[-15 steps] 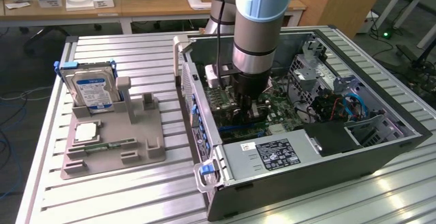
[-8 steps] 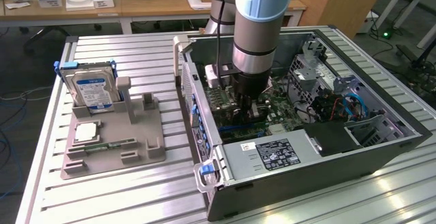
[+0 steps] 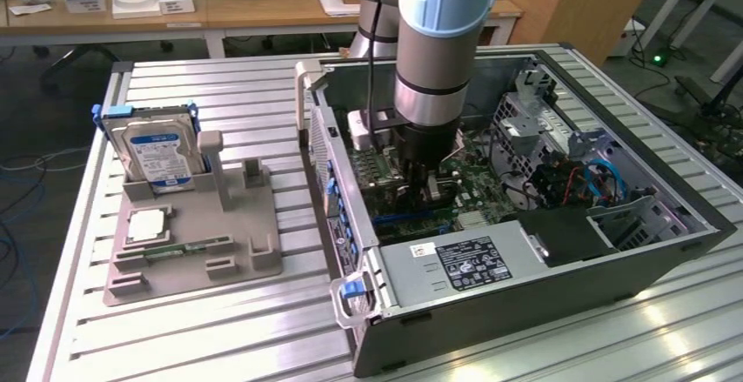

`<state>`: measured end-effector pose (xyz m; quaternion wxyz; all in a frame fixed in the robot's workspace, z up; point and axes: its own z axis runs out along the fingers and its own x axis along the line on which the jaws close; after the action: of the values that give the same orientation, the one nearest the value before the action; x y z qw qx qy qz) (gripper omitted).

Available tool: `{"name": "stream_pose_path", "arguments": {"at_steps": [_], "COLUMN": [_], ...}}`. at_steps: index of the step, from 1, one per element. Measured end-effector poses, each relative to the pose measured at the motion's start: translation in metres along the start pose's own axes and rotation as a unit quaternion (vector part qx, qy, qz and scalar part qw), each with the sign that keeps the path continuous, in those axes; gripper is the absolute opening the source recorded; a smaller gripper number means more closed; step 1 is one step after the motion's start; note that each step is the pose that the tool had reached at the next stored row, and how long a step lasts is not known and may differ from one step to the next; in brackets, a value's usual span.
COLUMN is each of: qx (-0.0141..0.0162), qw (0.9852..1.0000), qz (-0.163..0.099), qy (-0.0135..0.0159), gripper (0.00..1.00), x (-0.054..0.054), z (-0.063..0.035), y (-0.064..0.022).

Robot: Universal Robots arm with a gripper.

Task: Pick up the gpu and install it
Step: 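Insert the gpu into the slot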

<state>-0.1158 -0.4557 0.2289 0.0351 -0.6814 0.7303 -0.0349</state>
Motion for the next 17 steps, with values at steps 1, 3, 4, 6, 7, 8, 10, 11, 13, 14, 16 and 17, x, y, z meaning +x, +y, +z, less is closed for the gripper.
{"name": "stream_pose_path", "arguments": {"at_steps": [1,3,4,6,7,8,10,11,13,14,16,17], "qx": [0.0002,0.0003,0.0003,0.0003,0.0003,0.0003,0.0003,0.0003,0.0003,0.0003,0.0003,0.0003], "qw": [1.0000,1.0000,1.0000,1.0000,1.0000,1.0000,1.0000,1.0000,1.0000,1.0000,1.0000,1.0000], "qz": [0.000,0.000,0.000,0.000,0.000,0.000,0.000,-0.001,-0.002,-0.003,-0.004,-0.004], "qy": [-0.0001,0.0000,0.0000,0.0000,0.0000,0.0000,0.0000,-0.0001,-0.0002,-0.0003,-0.0004,-0.0004], "gripper": [0.28,0.28,0.28,0.28,0.28,0.28,0.28,0.28,0.28,0.28,0.28,0.28], "x": [0.0000,0.0000,0.0000,0.0000,-0.0005,-0.0005,-0.0006,-0.0006,-0.0007,-0.0007,-0.0008,-0.0008], "z": [0.0000,0.0000,0.0000,0.0000,0.0002,0.0002,0.0003,0.0004,0.0005,0.0005,0.0006,0.0006], "y": [0.0000,0.0000,0.0001,0.0001,0.0002,0.0002,0.0002,0.0002,0.0002,0.0002,0.0002,0.0002]}}
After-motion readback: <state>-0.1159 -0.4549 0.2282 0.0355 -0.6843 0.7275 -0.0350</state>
